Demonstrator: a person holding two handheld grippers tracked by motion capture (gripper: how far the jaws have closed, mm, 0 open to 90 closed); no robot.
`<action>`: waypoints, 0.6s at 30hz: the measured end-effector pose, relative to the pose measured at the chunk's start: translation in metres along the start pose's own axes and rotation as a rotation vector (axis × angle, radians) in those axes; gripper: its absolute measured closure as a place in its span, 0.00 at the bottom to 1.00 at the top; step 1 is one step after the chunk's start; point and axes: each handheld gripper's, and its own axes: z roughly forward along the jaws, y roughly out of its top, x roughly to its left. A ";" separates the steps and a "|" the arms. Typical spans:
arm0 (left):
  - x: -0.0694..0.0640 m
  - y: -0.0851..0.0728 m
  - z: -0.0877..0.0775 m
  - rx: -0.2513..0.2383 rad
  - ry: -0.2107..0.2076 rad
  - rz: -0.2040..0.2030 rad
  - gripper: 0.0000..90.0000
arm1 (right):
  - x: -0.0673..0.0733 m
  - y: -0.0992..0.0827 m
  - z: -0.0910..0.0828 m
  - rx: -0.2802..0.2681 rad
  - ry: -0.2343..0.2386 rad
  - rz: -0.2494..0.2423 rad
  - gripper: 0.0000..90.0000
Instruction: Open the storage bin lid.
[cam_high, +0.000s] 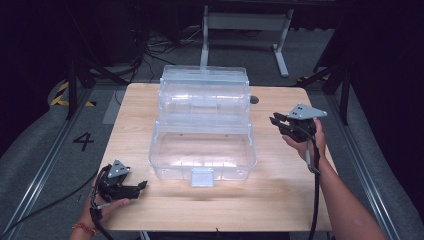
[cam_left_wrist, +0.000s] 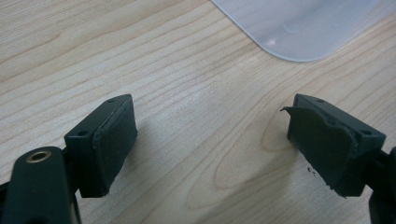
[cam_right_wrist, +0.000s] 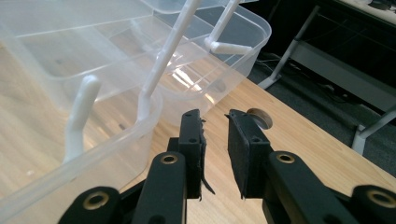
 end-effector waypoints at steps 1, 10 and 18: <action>0.000 0.000 0.000 0.001 -0.001 -0.002 0.18 | 0.003 -0.005 -0.005 0.007 0.000 -0.011 0.82; 0.000 0.000 0.000 0.001 -0.001 -0.003 0.18 | 0.005 -0.025 -0.018 0.010 0.016 0.006 0.75; 0.000 0.000 0.000 0.001 -0.002 -0.003 0.18 | 0.007 -0.043 -0.030 0.023 -0.006 0.002 0.58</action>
